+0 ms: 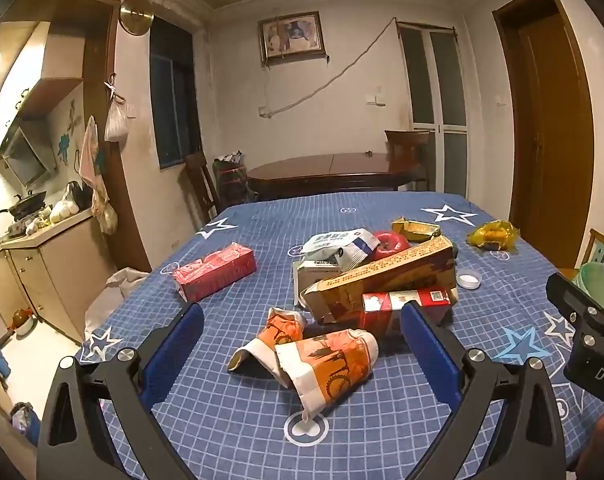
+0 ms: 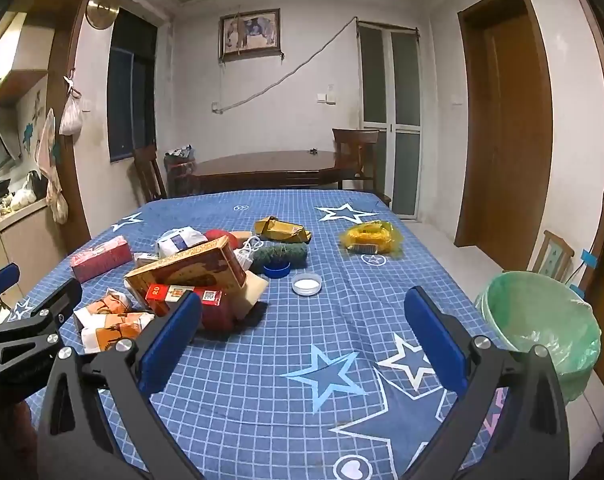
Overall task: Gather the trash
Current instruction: 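Move both tools toward the pile of trash on the table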
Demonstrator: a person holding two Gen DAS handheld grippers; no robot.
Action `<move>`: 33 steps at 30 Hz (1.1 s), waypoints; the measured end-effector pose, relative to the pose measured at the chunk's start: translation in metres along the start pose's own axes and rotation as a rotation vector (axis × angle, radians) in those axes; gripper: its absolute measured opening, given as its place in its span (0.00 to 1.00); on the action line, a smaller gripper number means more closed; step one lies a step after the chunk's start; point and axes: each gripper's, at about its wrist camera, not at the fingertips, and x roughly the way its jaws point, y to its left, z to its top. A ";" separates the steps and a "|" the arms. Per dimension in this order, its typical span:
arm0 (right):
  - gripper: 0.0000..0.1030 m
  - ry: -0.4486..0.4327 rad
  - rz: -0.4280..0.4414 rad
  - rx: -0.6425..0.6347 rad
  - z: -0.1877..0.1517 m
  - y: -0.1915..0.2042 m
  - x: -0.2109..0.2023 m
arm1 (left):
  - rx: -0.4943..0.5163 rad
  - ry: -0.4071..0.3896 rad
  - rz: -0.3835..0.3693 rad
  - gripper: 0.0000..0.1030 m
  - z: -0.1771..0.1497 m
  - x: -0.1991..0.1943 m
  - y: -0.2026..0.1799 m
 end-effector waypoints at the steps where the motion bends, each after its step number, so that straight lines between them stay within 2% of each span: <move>1: 0.95 0.000 -0.002 -0.001 0.000 0.001 0.001 | 0.001 0.003 0.001 0.95 0.000 0.002 0.000; 13: 0.95 0.005 -0.010 -0.013 -0.003 0.007 0.008 | 0.003 0.022 0.007 0.95 -0.005 0.016 0.002; 33: 0.95 0.004 -0.006 -0.009 -0.001 0.005 0.005 | 0.013 0.041 0.011 0.95 -0.009 0.014 0.002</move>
